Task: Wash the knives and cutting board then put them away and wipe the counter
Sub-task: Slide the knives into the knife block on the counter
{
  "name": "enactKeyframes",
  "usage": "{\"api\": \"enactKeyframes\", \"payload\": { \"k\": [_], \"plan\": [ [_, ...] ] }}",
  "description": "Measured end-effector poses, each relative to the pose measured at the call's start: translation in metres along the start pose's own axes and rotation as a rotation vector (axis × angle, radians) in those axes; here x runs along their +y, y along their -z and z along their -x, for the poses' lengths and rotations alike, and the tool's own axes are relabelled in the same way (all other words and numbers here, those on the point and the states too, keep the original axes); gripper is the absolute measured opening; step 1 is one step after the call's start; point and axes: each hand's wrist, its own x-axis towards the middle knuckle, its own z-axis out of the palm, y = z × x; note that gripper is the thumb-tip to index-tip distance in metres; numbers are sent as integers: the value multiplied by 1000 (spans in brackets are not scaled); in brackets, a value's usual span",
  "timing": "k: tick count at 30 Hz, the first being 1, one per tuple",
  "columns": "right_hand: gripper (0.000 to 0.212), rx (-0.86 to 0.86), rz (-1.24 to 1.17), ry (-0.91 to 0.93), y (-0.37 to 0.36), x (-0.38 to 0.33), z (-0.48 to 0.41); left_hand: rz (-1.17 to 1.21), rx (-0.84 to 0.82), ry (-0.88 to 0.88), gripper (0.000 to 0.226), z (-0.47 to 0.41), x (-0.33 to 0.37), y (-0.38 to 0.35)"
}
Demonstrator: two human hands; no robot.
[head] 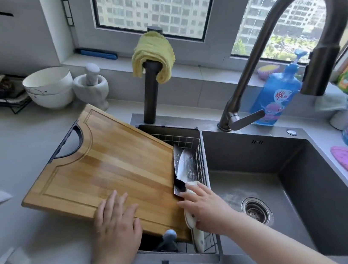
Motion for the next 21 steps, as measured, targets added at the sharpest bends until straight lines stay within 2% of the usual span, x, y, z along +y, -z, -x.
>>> {"api": "enactKeyframes", "payload": {
  "k": [3,8,10,14,16,21],
  "plan": [
    [63,145,33,10,-11,-2,-7,0,1,-2,41,0,0,1],
    [46,406,-98,41,-14,0,-16,-5,3,6,42,-1,1,1],
    [46,453,-190,11,-9,0,-19,-1,-6,13,42,-1,2,0],
    [40,481,-387,-126,14,5,-18,-4,7,17,43,0,2,1],
    [37,538,-595,-277,35,9,-15,-1,13,19,43,0,2,1],
    [47,854,-966,-429,86,26,-14,-23,1,17,42,0,2,2]
  ]
}}
